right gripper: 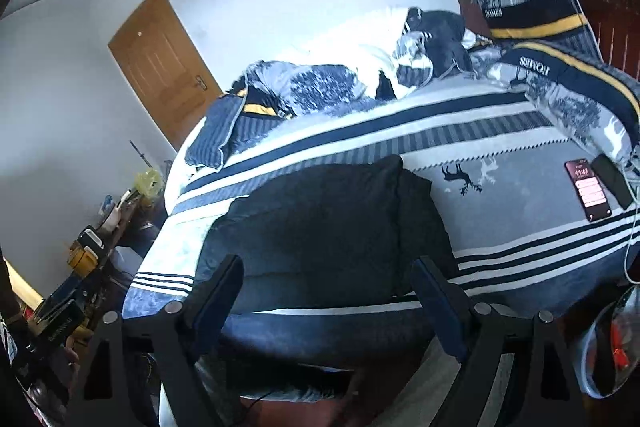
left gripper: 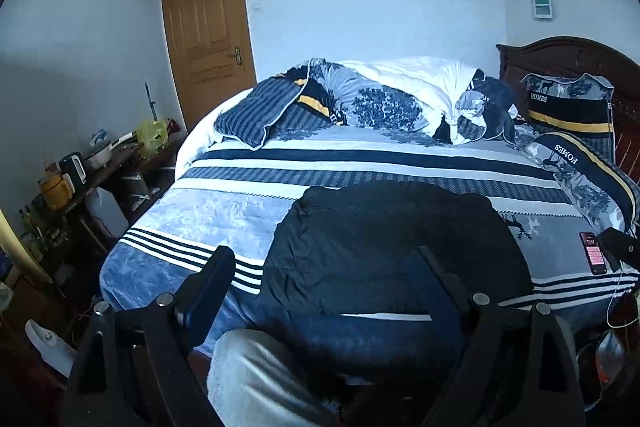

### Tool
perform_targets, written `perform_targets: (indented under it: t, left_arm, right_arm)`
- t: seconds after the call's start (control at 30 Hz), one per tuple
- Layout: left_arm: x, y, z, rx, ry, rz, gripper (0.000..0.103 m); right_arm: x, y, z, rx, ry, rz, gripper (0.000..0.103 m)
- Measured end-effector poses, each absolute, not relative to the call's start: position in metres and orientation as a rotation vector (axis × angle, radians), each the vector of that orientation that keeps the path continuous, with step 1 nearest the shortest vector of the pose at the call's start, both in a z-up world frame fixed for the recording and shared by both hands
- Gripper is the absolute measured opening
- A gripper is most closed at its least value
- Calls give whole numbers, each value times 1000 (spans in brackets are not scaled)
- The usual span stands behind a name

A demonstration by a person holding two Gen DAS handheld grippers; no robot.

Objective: Fold large clothes
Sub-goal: 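Release the jacket and pull both tools back from it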

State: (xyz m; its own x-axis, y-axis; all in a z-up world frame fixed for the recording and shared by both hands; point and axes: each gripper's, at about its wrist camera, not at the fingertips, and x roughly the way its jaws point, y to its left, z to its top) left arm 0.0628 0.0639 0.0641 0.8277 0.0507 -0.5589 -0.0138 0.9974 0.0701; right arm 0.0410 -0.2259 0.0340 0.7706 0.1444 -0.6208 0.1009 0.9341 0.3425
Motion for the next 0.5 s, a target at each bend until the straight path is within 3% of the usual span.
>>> perform_targets:
  t: [0.5]
  left_arm:
    - [8,68,87,84,551,-23,90]
  right_arm:
    - [-25,-185,75,208,649,31,88]
